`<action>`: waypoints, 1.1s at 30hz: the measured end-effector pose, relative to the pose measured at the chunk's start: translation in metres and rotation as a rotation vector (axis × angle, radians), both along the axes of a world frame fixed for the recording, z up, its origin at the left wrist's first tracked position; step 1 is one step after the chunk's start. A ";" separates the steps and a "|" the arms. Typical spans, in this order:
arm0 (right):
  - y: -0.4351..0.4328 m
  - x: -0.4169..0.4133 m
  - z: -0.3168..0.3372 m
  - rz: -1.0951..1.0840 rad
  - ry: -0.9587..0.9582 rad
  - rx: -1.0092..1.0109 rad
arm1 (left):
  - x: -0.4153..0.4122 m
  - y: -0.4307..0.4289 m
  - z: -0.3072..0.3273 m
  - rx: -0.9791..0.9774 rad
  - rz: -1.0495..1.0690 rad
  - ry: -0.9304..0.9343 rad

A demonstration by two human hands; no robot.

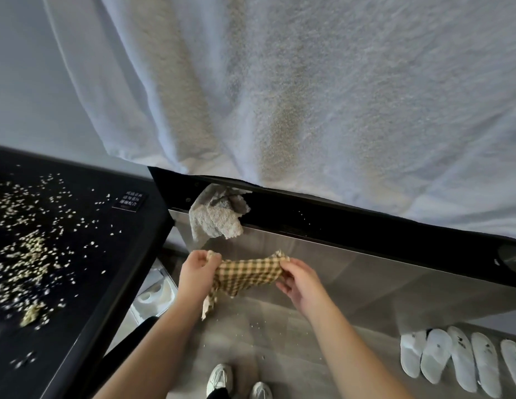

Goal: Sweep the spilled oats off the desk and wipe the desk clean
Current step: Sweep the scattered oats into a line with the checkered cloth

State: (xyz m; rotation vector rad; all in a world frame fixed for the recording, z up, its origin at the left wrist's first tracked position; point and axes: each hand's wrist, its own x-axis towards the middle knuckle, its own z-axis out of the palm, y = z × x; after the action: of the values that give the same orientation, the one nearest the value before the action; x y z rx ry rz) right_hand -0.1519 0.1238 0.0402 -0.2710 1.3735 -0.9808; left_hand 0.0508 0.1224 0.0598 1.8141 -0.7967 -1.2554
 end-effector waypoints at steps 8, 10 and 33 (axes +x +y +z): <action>0.006 0.005 0.006 0.132 0.257 -0.112 | 0.058 0.011 -0.012 -0.050 0.079 -0.116; 0.008 0.009 0.009 0.147 0.382 -0.153 | 0.070 0.011 -0.014 -0.060 0.087 -0.122; 0.057 0.129 0.015 0.326 1.006 -0.335 | 0.230 0.003 0.020 -0.321 -0.627 -0.489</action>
State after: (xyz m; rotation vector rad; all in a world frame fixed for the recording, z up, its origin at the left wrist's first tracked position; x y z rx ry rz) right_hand -0.0225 0.1810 0.0554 -1.3343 1.9522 -0.8043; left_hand 0.2811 0.1257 0.0800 1.6694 -1.8354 -0.9546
